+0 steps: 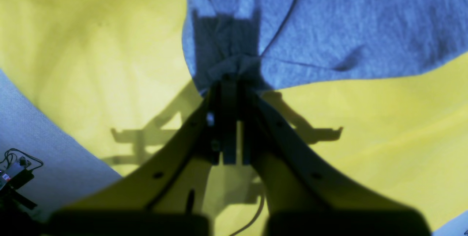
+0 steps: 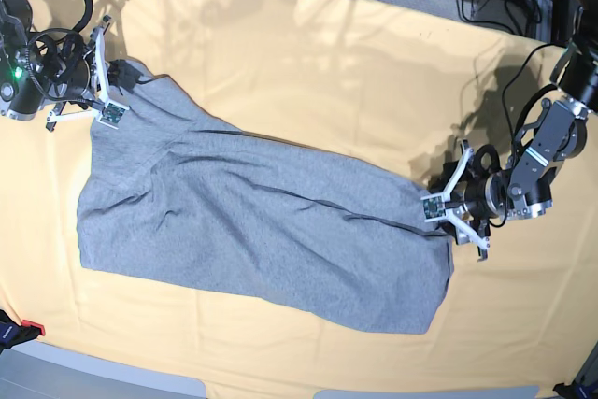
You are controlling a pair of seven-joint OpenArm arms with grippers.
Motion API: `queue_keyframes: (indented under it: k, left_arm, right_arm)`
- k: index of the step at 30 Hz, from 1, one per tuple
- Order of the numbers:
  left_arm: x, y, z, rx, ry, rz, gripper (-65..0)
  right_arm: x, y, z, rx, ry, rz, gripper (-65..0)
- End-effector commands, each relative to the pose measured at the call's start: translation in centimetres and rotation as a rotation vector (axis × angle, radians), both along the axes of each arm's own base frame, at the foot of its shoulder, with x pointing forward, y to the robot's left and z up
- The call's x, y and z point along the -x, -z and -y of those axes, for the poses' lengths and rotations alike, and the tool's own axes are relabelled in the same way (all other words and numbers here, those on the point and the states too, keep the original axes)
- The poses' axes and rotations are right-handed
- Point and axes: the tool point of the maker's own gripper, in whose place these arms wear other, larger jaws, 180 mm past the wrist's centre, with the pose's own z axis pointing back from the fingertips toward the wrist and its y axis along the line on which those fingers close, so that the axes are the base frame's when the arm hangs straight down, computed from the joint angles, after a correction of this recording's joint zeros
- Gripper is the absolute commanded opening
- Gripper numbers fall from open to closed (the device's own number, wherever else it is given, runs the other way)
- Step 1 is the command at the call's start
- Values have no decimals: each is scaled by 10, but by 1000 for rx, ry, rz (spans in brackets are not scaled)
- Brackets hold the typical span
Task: Layout the t-shirt on the table in an organized manner, then fold the t-shirt properly
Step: 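Grasp the opposite shirt corner with the left gripper, then lift the shirt with both grippers and swing it away, laying it flat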
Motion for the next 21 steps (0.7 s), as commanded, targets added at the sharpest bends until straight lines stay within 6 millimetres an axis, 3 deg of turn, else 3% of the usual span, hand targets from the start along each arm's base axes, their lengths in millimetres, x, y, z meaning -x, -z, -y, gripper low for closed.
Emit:
queue_keyframes:
  k: [1, 3, 4, 8, 12, 17, 21]
  left_arm:
    - [-9, -9, -10, -28, -14, 25, -310]
    - [-11, -11, -11, -30, -16, 29, -317]
    - [-11, -11, -12, -32, -17, 29, -354]
    - [-10, -9, -19, -62, -45, 16, -650]
    - [-5, -18, -13, -53, -75, -10, -650]
    - [3, -44, -3, -66, -16, 37, -650]
    - [7, -56, -14, -99, -5, 59, -650]
  right_arm:
    - [-7, -8, 7, 22, -6, 27, -650]
    - [-7, -8, 7, 22, -5, 27, -650]
    - [-7, -8, 7, 22, -6, 27, -650]
    - [-7, -8, 7, 22, -6, 27, -650]
    - [-9, -10, 7, 21, -6, 33, -650]
    - [-20, -16, 7, 22, -5, 64, -650]
    - [-27, -21, 8, 28, -9, 86, -650]
